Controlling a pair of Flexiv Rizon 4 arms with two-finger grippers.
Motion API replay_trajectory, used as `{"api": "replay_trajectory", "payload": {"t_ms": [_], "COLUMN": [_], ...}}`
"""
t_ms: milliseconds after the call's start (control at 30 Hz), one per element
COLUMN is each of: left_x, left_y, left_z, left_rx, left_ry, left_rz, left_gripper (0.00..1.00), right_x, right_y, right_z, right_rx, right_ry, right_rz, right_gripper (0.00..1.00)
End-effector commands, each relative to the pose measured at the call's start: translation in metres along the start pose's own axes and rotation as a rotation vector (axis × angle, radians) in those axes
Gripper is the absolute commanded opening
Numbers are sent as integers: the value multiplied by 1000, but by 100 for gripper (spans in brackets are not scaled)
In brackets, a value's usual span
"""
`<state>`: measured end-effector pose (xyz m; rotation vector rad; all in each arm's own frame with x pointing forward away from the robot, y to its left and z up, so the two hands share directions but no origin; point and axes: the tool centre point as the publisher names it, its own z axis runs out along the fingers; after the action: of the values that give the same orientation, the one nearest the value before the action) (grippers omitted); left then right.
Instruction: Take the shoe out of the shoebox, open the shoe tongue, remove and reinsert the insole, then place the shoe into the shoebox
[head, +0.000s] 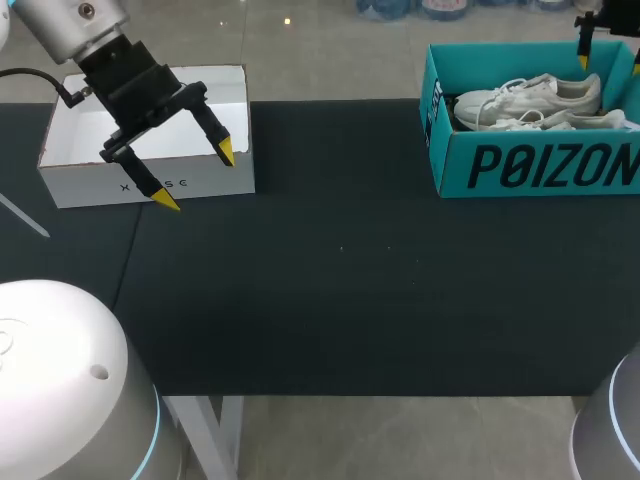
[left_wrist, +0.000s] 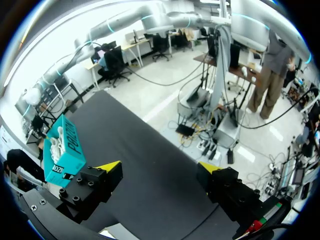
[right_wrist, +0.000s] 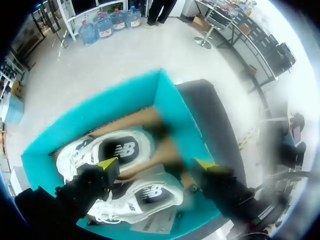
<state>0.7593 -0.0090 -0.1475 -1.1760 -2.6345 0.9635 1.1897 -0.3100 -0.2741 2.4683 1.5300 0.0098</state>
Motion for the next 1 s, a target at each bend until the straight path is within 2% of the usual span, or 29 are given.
{"api": "replay_trajectory", "payload": {"t_ms": [33,500,533,600,633,667,733,767,833,1000], "left_x": [0,0,-2,-3,-2,-1,4,8,15,19], "left_y": [0,0,1,2,3,3,8,11,17,33], "left_z": [0,0,-17,-48,-62,-73,-93,-97,-106,-110], "left_rx": [-2,-2,-21,-122,-93,-99,-259,-264,-320,-373], "left_ry": [3,3,-10,-71,-104,-112,-137,-110,-129,-176], "left_rz": [0,0,-51,-174,-269,-302,-459,-560,-687,-837], "left_gripper": [100,100,100,100,100,100,100,100,100,100], "right_x": [-11,-11,-11,-11,-11,-11,-11,-11,-11,-11], "right_y": [-44,-44,-44,-44,-44,-44,-44,-44,-44,-44], "right_z": [-48,-48,-48,-48,-48,-48,-48,-48,-48,-48], "right_rx": [-60,-60,-60,-60,-60,-60,-60,-60,-60,-60], "right_ry": [8,8,8,8,8,8,8,8,8,8], "right_rz": [1,1,1,1,1,1,1,1,1,1], "right_gripper": [100,100,100,100,100,100,100,100,100,100]}}
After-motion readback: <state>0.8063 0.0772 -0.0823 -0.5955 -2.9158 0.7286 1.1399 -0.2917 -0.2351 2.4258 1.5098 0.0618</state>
